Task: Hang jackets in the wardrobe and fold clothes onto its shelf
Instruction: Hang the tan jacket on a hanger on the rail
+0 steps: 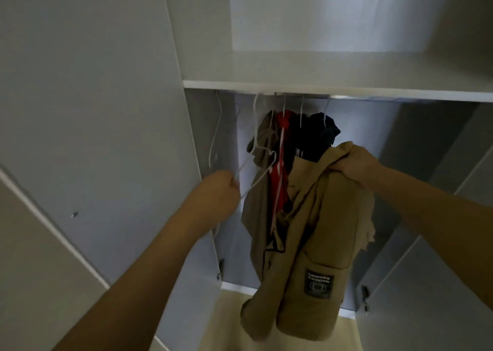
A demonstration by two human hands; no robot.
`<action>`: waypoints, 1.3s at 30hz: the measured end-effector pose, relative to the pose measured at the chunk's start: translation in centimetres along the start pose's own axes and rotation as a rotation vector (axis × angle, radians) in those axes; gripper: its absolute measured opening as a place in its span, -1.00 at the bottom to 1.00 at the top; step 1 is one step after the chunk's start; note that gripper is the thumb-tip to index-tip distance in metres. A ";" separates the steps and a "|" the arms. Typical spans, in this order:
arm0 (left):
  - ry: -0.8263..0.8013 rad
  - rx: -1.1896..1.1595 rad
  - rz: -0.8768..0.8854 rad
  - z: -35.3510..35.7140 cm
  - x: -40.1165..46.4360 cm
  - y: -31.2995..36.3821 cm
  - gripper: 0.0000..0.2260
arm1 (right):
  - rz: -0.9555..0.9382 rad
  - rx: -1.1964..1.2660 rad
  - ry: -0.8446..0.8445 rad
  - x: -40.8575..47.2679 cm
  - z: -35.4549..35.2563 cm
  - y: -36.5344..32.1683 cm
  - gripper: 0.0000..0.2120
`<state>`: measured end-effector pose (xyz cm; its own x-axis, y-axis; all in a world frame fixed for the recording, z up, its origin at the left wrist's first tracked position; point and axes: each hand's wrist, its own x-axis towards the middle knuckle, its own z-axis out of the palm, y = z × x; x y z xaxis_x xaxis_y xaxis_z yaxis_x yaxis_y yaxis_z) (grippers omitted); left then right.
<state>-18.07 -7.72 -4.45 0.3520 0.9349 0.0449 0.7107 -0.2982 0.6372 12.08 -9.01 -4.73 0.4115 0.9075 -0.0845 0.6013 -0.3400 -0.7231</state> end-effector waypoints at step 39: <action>-0.197 -0.049 0.318 -1.7 -13.2 9.3 -0.72 | -0.191 -0.584 0.405 -8.0 -12.5 3.0 -0.77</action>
<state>-17.15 -22.49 2.18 0.6646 0.7404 0.1005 0.5183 -0.5537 0.6517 19.16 -20.40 2.37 0.4157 0.8401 0.3484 0.9083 -0.3637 -0.2069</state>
